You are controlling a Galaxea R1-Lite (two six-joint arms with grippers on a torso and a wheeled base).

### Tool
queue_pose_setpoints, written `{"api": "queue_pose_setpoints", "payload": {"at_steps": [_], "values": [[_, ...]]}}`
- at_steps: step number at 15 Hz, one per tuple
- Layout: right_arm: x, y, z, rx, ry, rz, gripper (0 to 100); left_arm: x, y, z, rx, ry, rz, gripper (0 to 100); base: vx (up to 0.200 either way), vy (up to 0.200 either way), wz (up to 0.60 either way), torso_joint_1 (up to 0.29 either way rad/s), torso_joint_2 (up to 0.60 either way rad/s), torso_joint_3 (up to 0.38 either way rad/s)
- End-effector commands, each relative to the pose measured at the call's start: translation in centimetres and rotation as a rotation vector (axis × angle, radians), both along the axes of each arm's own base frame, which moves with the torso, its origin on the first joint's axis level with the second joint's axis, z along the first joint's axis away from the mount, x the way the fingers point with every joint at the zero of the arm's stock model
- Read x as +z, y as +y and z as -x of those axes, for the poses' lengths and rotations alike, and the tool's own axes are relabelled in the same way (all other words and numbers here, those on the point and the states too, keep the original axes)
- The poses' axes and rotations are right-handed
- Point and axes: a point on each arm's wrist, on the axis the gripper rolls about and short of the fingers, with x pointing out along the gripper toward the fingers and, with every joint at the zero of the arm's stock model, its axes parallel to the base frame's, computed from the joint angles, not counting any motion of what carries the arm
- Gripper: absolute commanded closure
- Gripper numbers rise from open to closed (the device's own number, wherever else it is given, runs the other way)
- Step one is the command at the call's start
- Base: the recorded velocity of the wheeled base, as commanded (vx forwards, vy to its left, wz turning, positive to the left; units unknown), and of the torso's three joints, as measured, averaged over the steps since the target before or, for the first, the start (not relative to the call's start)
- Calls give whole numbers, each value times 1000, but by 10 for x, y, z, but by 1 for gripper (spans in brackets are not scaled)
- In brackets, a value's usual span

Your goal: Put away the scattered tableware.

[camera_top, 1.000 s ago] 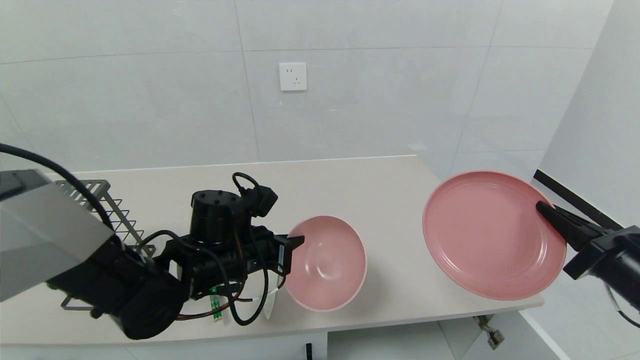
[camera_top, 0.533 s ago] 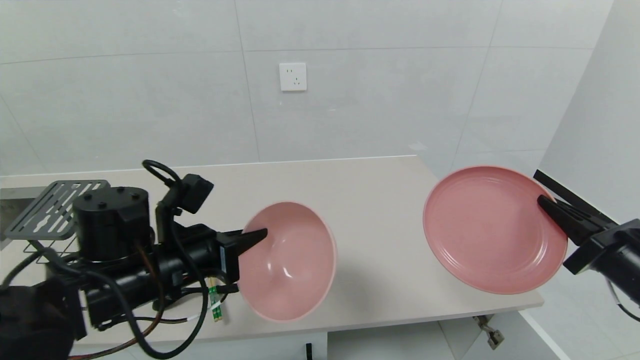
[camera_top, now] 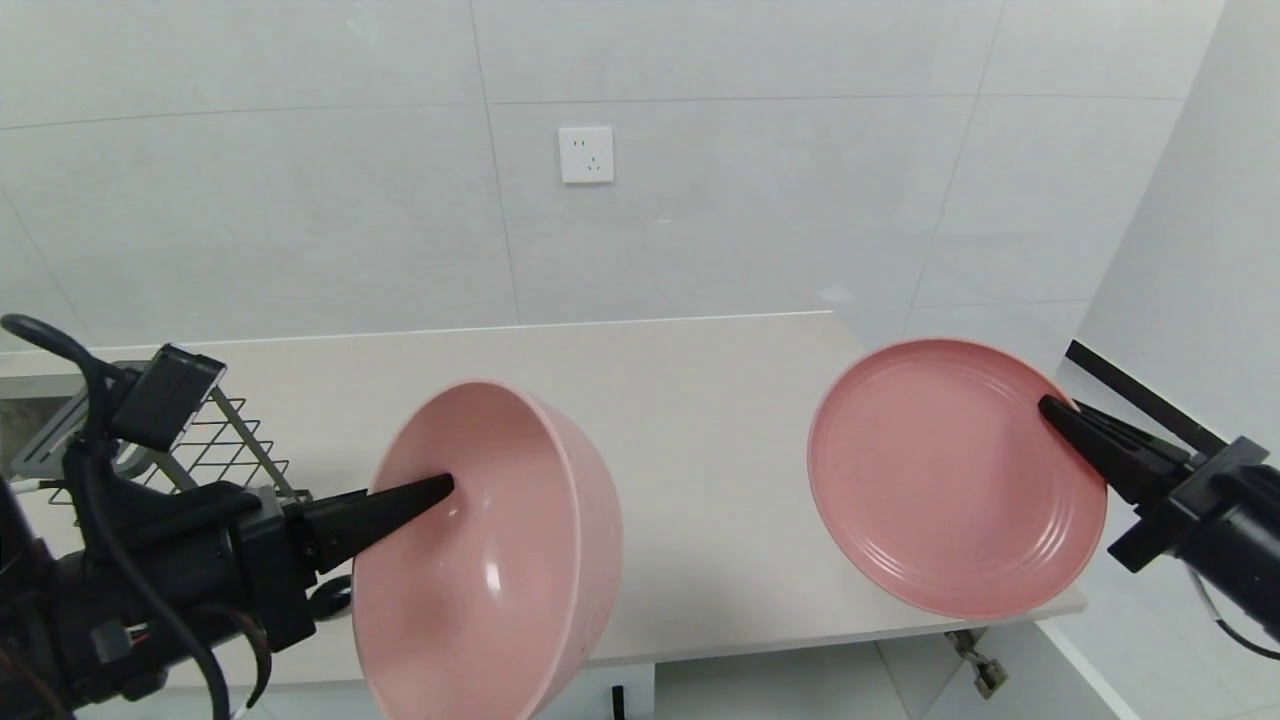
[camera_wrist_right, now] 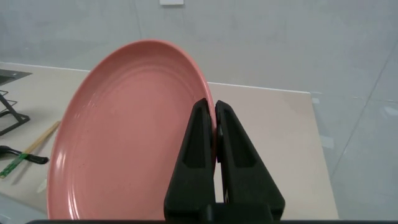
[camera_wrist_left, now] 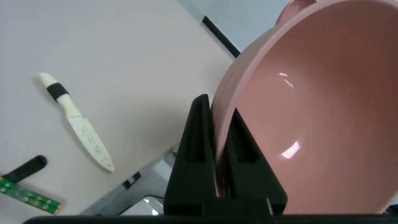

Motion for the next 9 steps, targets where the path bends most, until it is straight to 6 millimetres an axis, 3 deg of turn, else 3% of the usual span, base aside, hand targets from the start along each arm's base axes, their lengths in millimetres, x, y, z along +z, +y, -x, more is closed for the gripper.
{"api": "queue_pose_setpoints", "payload": {"at_steps": [1, 5, 9], "values": [[2, 1, 3, 10, -14, -3, 100, -2, 3, 7, 0, -15, -2, 100, 0, 0, 0, 0, 0, 0], [13, 8, 16, 70, -76, -24, 100, -20, 20, 28, 15, -189, -170, 100, 0, 0, 0, 0, 0, 0], [11, 7, 12, 45, -65, -15, 100, -19, 29, 13, 258, -226, -250, 100, 0, 0, 0, 0, 0, 0]]}}
